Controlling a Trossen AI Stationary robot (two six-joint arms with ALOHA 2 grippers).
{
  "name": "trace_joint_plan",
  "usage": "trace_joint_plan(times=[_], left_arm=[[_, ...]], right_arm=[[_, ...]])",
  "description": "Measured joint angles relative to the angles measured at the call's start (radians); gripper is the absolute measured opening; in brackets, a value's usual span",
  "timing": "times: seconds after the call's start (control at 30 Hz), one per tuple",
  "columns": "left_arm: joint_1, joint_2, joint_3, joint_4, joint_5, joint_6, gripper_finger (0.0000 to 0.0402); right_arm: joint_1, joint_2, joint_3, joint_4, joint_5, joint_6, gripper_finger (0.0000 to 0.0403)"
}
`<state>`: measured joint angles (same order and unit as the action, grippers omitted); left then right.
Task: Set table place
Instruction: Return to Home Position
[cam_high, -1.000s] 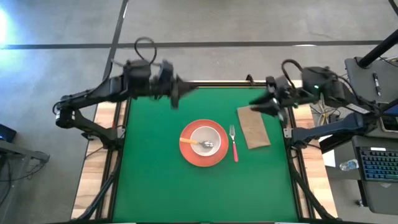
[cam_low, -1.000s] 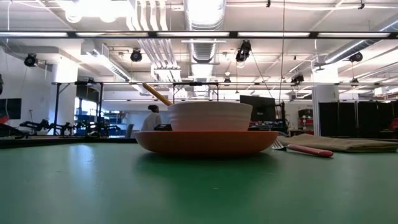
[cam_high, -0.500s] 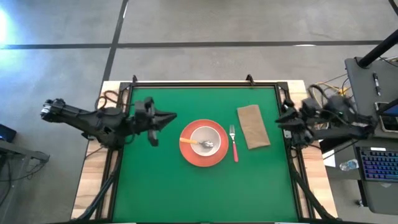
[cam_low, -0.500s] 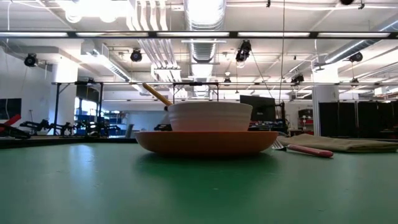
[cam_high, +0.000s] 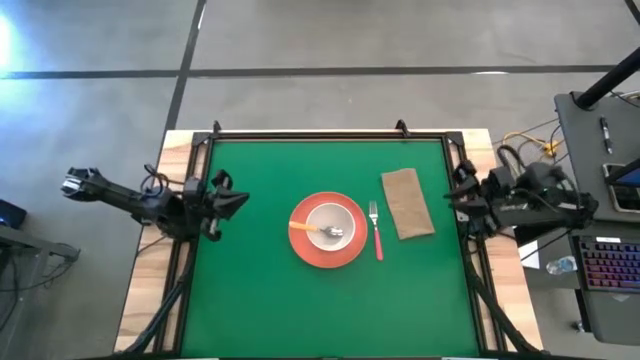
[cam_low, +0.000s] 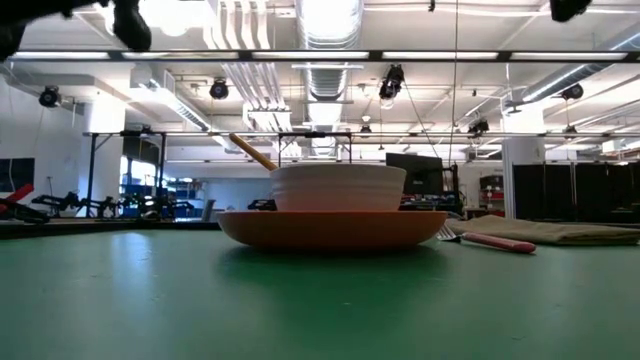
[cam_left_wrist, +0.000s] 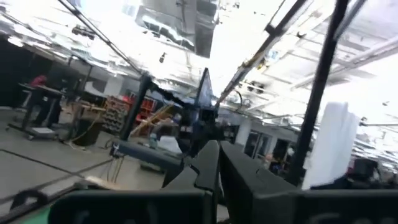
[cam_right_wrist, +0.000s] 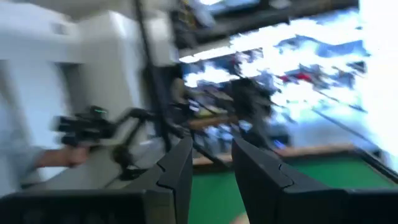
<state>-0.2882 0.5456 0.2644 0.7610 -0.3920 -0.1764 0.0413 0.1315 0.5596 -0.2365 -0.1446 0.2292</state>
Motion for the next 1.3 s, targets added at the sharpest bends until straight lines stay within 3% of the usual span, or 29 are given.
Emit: trace_joint_plan(times=[0.07,0.27,0.47,0.73,0.83,0.93,1.1,1.3], left_arm=[[-0.001,-0.039,-0.079,0.024,0.008,-0.001,0.0000],[0.000,-0.187,-0.256,0.119,0.001,-0.002,0.0000],[0.001,-0.307,-0.256,-0.009,-0.035,-0.010,0.0000],[0.051,-0.478,-0.256,-0.216,-0.101,-0.025,0.0000],[0.081,-0.526,-0.257,-0.320,-0.096,-0.026,0.0000],[0.105,-0.517,-0.257,-0.396,-0.078,-0.051,0.0000],[0.113,-0.516,-0.257,-0.526,-0.045,-0.126,0.0000],[0.114,-0.512,-0.258,-0.568,-0.123,-0.052,0.0000]], right_arm=[[0.000,0.003,-0.037,0.064,-0.063,-0.018,0.0107],[0.000,-0.030,-0.197,0.183,-0.099,0.059,0.0107],[0.000,-0.132,-0.354,0.358,-0.229,0.023,0.0107],[-0.035,-0.131,-0.329,0.264,-0.216,-0.033,0.0107],[-0.073,-0.131,-0.282,0.178,-0.131,-0.064,0.0107],[-0.110,-0.131,-0.270,0.159,-0.081,-0.089,0.0107],[-0.145,-0.130,-0.329,0.184,-0.138,-0.052,0.0107],[-0.146,-0.131,-0.453,0.353,-0.208,-0.072,0.0107]])
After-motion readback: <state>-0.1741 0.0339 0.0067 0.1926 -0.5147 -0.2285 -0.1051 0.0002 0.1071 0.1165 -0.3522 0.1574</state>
